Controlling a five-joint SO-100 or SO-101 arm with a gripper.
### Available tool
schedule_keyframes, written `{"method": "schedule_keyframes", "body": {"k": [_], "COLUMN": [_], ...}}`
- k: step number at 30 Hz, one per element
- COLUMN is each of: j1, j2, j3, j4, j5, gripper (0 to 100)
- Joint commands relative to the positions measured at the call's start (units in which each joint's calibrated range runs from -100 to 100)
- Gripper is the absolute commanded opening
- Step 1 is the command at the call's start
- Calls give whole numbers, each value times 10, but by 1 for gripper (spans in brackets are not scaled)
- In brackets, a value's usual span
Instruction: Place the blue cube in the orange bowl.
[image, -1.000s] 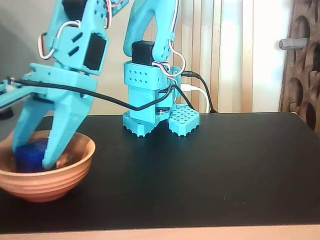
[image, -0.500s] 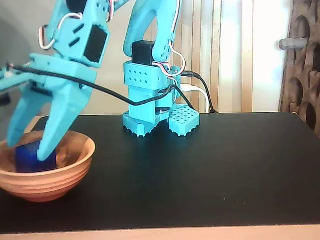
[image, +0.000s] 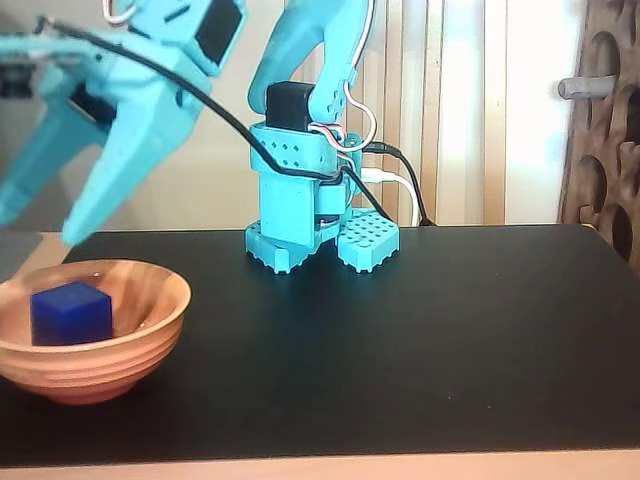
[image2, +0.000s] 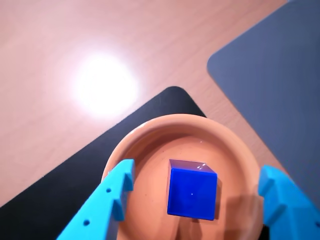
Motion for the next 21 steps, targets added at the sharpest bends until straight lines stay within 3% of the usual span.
{"method": "schedule_keyframes", "body": {"k": [1,10,21], "j1": [-15,-61,-140], "j2": [-89,-203,-263], "j3": [-32,49,50], "j4": [-10,-6,88], "j5": [2,-2,-2], "gripper": [28,28,28]}}
